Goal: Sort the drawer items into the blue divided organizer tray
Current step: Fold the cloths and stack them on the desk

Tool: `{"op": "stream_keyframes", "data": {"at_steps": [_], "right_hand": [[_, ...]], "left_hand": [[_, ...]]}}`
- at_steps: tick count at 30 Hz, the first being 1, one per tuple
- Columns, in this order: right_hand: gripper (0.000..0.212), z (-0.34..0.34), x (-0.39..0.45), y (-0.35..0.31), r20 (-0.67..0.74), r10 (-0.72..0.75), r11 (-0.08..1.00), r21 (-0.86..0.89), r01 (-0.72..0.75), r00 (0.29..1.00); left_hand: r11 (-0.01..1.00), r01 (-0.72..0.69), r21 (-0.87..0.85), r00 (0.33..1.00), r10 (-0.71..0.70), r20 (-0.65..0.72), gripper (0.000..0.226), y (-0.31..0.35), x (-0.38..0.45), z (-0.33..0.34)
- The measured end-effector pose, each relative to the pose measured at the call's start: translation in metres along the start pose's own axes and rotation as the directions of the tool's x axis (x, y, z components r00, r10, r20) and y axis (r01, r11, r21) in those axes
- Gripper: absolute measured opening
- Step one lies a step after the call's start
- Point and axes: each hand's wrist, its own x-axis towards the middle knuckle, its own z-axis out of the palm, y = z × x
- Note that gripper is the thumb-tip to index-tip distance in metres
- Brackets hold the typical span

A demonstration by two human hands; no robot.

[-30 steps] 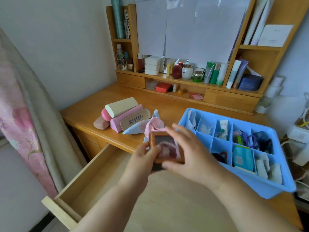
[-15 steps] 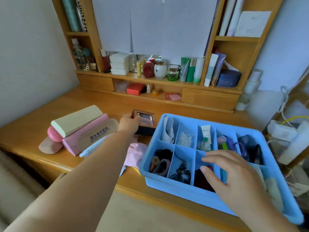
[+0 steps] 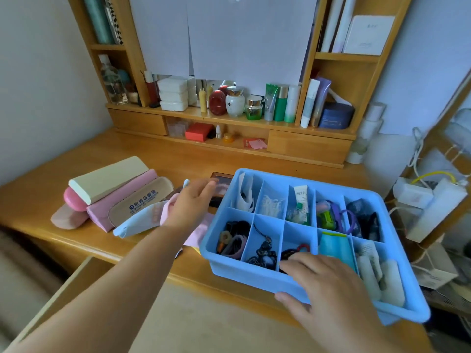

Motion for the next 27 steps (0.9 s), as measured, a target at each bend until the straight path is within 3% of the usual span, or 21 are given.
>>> {"op": "stream_keyframes", "data": {"at_steps": [2,4,7,13,16,17,18,21,23,25,27], "right_hand": [[0.042,0.009,-0.006,-0.005,-0.041,0.001,0.999,-0.050,-0.003,0.999],[0.039,0.011,-0.005,-0.002,-0.074,0.008,0.997,-0.077,-0.014,0.997],[0.038,0.015,0.011,0.012,-0.151,0.016,0.994,-0.109,-0.033,0.988],[0.036,0.030,0.062,0.062,-0.167,0.009,0.995,-0.099,-0.026,0.986],[0.034,0.036,0.076,0.080,-0.140,0.016,0.997,-0.071,-0.026,0.990],[0.033,0.036,0.079,0.084,-0.129,0.018,0.998,-0.058,-0.026,0.991],[0.033,0.035,0.082,0.085,-0.126,0.023,0.998,-0.050,-0.029,0.992],[0.042,0.028,0.081,0.074,-0.191,0.000,1.000,0.005,0.001,0.982],[0.040,0.016,0.076,0.051,-0.283,0.014,0.981,0.191,0.042,0.959],[0.036,-0.001,0.067,0.027,-0.255,0.104,0.864,0.502,0.040,0.961],[0.047,-0.015,0.057,0.010,-0.030,0.207,0.618,0.779,-0.107,0.978]], "left_hand": [[0.998,-0.067,-0.013,0.998,0.067,-0.022,0.021,-0.005,-0.039,-0.007],[0.986,-0.125,0.115,0.992,0.127,-0.010,0.023,-0.018,-0.067,-0.014],[0.901,-0.201,0.384,0.978,0.205,0.033,0.032,-0.038,-0.084,-0.025],[0.732,-0.383,0.564,0.921,0.348,0.173,0.043,-0.047,-0.075,-0.034],[0.550,-0.433,0.714,0.883,0.417,0.215,0.027,-0.043,-0.064,-0.031],[0.545,-0.446,0.710,0.873,0.441,0.209,0.019,-0.040,-0.060,-0.033],[0.563,-0.462,0.685,0.861,0.471,0.194,0.011,-0.036,-0.057,-0.034],[0.735,-0.461,0.498,0.865,0.497,0.069,0.019,-0.016,-0.051,-0.038],[0.856,-0.409,0.315,0.892,0.448,-0.059,0.022,0.011,-0.056,-0.035],[0.945,-0.319,0.072,0.948,0.319,0.016,0.030,0.038,-0.065,-0.029],[0.964,-0.187,-0.189,0.956,0.223,0.190,0.024,0.058,-0.077,-0.022]]}}
